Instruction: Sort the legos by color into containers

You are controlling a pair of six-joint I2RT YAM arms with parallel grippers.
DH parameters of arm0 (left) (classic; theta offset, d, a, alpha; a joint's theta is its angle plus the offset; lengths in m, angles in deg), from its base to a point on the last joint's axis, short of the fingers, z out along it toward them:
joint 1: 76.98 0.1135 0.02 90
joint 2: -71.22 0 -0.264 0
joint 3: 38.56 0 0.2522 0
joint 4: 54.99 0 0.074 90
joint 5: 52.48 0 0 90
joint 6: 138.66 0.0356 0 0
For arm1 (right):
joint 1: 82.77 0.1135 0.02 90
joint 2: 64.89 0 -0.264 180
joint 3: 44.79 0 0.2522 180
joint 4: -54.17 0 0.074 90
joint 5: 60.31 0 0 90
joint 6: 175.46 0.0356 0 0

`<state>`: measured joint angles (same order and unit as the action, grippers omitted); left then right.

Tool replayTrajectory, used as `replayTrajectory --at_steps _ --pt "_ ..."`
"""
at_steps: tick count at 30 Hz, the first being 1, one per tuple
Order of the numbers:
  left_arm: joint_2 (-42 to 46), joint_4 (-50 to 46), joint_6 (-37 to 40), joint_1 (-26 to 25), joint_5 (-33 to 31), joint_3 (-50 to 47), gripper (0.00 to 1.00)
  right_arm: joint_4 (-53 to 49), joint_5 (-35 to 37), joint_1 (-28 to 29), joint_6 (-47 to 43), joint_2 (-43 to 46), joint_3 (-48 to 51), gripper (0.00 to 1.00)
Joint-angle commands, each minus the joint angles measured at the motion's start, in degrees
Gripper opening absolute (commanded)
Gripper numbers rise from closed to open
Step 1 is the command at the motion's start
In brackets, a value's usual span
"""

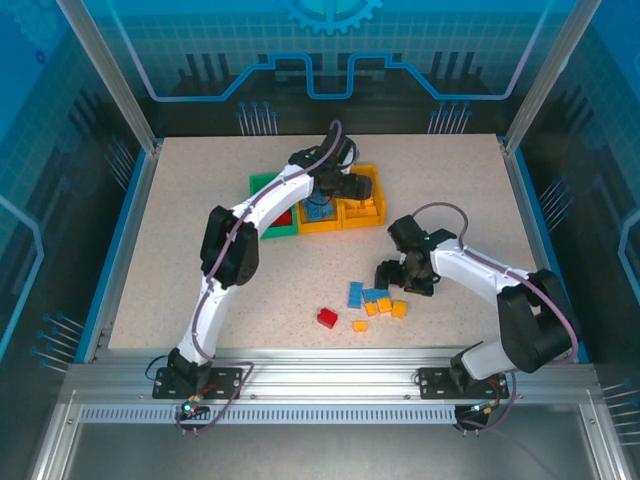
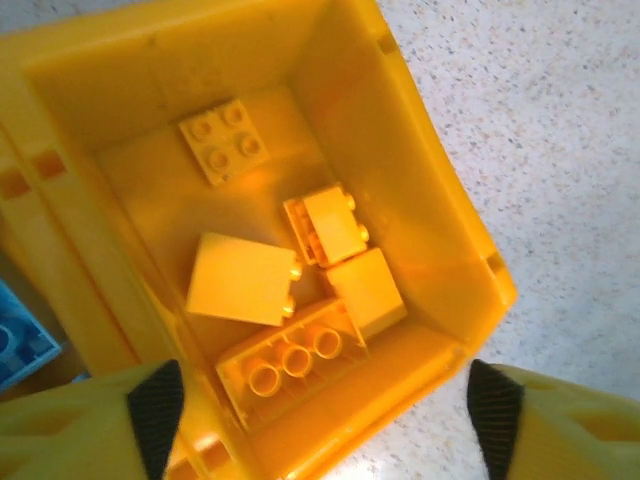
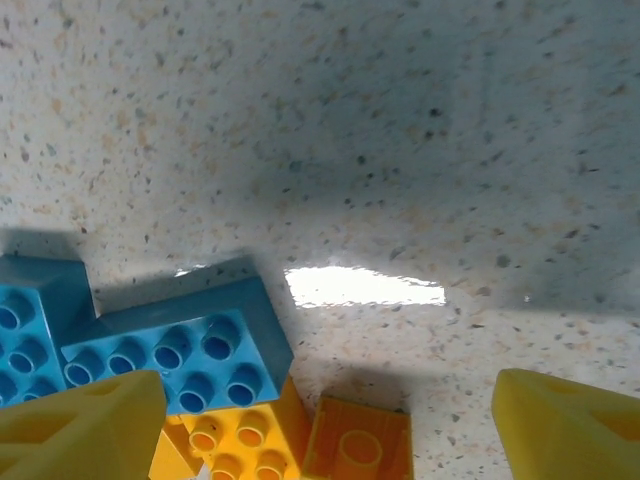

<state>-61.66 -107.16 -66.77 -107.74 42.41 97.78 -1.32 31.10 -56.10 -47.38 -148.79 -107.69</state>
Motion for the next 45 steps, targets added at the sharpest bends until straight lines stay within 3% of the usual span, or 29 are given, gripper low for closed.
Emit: replayTrajectory --at_steps 1,8,13,19,34,45 --pt "7.11 3.39 -3.14 -0.01 3.04 -3.26 0.99 -1.49 0.94 2.76 -1.37 -1.64 -3.41 0.86" --pt "16.49 2.87 -2.39 0.49 -2.01 -16.57 0.99 -2.38 2.32 7.43 -1.15 -3.82 -5.96 0.89" --pt "25.1 8.24 -5.38 2.35 -1.85 -30.37 0.99 -2.76 3.41 9.5 -4.02 -6.06 -6.23 0.89" --pt "31.18 9.32 -5.9 3.74 -2.51 -38.67 0.99 -3.31 4.73 10.52 -6.33 -9.36 -8.01 0.89" --pt "36.15 9.33 -6.9 4.38 -4.62 -46.05 0.99 -5.24 8.93 9.6 -8.26 -14.95 -10.12 0.8" --pt "37.32 8.99 -7.21 5.15 -6.07 -48.15 0.99 -3.97 6.54 5.95 -8.63 -13.56 -9.04 0.69"
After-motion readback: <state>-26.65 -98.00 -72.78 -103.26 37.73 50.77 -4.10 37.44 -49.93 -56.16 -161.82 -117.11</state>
